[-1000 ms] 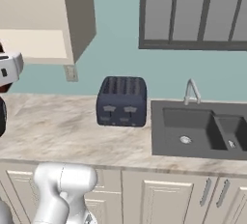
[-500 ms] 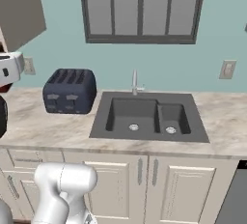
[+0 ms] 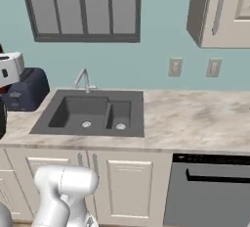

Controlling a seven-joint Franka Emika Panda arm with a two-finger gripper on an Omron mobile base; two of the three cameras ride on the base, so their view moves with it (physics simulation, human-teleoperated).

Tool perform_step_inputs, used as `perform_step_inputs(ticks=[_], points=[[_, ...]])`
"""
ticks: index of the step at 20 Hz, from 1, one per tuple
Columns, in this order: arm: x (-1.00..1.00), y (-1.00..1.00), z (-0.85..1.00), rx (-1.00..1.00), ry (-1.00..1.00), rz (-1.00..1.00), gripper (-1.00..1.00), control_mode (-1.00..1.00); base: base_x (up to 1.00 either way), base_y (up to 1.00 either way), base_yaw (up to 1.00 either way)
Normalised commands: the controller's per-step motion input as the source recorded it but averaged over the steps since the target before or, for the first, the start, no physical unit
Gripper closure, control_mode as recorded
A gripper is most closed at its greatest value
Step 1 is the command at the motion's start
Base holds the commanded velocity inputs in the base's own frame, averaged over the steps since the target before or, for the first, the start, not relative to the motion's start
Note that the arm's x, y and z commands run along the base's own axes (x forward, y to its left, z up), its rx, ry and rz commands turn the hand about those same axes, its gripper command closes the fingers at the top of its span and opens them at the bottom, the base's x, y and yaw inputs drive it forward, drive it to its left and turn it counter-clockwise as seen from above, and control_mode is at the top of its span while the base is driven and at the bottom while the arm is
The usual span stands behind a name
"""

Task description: Collect the paprika, ketchup, and shaker from the cabinet and place them next to the stove.

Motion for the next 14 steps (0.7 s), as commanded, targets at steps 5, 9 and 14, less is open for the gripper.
perform_step_inputs(ticks=[5,9,14], points=[[0.0,0.0,0.0,0.0,0.0,0.0,1.0,1.0,0.0,-1.0,-0.05],[0.0,0.0,0.0,0.0,0.0,0.0,1.0,1.0,0.0,-1.0,-0.04],[0.0,0.0,0.0,0.0,0.0,0.0,1.0,1.0,0.0,-1.0,-0.03]])
